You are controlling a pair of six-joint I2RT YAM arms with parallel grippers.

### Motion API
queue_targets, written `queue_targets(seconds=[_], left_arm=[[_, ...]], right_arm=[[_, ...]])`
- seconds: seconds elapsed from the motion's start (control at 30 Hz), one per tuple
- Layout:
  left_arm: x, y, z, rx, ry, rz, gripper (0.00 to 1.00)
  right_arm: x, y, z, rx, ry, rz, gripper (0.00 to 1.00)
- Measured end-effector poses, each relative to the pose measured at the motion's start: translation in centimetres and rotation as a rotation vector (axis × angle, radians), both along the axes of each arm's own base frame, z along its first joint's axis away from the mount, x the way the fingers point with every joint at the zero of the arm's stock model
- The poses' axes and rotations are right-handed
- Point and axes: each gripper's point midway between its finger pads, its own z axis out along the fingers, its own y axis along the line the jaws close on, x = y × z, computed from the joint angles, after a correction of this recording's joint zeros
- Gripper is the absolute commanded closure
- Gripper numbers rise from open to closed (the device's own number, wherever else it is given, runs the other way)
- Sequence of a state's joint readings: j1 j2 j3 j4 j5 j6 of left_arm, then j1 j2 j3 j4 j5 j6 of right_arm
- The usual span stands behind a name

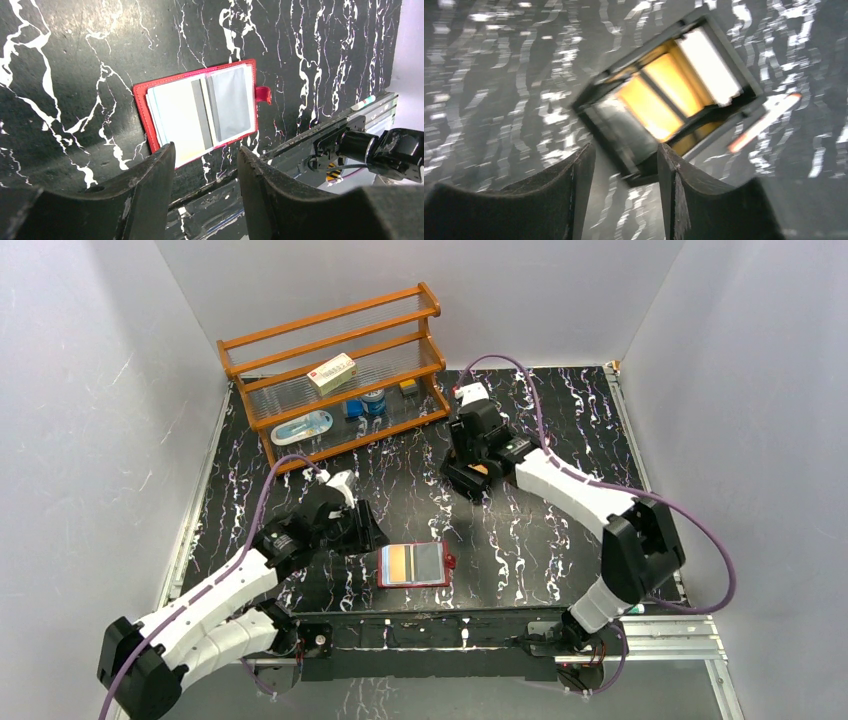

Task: Put the credit cards into the card holder
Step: Pick up the credit card from the card slot.

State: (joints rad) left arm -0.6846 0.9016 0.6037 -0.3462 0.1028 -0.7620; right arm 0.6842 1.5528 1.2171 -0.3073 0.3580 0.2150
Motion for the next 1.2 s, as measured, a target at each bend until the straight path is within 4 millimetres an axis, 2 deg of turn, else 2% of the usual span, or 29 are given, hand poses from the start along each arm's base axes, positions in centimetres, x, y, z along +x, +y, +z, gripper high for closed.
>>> queue_targets(seconds=[0.1,0.23,0.37,0.43,0.63,0.93,1.2], left_arm=[[0.1,0.3,1.0,0.004,-0.042,-0.014,0.52],[-0.2,0.6,1.2,0.01,-0.053,-0.024,0.52],[-0.4,0.8,1.2,0.013,-0.052,-0.026,0.51],[-0.4,0.8,1.3,0.011,-0.054,-0.026,0.51],[-0.4,0.8,1.3,0.012,-0.056,-0.027,0.51],[-0.4,0.8,1.3,0.013,-0.056,-0.028,0.5],[-0.4,0.8,1.3,0.013,-0.055,-0.028,0.5]], right_arm=[[3.4,-3.3,-1.7,-0.167,-0.036,-0.002,0.4],[6.5,-6.4,-5.3,-0.37,-0.019,0.02,0.39],[8.1,-7.5,-8.8,-0.535,0.013,0.078,0.4],[8.7,-7.8,-9.7,-0.594,0.014,0.1,0.41],[10.3,-7.9,-9.1,-0.667,-0.035,0.12,0.43],[11.2,-7.9,-8.7,-0.704,-0.07,0.132,0.43],[11.6,-7.9,-9.7,-0.745,-0.071,0.162,0.5]])
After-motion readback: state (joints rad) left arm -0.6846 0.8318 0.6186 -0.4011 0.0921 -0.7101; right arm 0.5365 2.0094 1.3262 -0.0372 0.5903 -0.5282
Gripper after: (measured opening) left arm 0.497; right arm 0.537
